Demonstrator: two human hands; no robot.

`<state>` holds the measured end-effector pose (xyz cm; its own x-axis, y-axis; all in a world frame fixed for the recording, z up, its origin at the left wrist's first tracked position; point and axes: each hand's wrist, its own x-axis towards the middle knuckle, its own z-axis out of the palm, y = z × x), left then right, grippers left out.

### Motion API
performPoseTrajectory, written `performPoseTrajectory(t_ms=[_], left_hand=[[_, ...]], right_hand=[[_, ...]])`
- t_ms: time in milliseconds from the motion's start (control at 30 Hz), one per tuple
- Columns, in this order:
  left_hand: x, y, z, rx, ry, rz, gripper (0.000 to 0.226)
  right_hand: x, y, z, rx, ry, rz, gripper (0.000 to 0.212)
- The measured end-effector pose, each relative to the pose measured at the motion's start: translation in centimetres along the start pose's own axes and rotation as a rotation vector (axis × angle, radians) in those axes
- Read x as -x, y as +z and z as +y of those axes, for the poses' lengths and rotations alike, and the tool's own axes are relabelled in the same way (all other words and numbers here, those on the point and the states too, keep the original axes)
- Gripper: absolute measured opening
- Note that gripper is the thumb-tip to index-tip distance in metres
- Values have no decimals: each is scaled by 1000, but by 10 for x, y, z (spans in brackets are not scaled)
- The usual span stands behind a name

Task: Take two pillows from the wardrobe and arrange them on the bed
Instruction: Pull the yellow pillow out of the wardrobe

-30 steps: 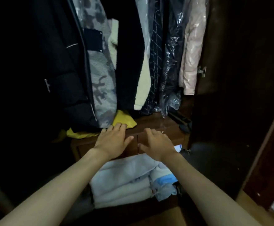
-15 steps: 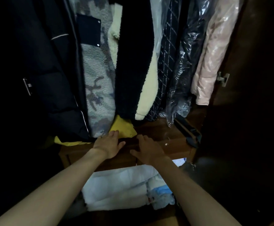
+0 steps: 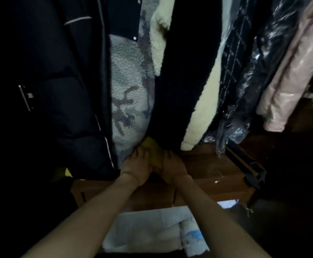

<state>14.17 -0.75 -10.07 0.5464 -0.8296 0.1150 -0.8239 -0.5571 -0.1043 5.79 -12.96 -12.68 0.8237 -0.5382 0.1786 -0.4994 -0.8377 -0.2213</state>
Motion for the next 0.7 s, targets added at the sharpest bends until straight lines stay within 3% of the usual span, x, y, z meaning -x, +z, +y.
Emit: performPoseTrajectory(t_ms=[167,367,500,700], left_hand=[[-17,5,-25,51,-113,-54,78],[-20,0,-56,16,-171,-100,88],[-18,-7,-53,43,-129,-116,100],[-7,-12,-39,2,-240,-12,118]], right_hand=[[-28,18,-12,-40,65,-121,94],[-29,20,-16,32,50,-68,46],[-3,-1,1,47,-8,19,31],[71,-16,18,-51,-132,-1,24]])
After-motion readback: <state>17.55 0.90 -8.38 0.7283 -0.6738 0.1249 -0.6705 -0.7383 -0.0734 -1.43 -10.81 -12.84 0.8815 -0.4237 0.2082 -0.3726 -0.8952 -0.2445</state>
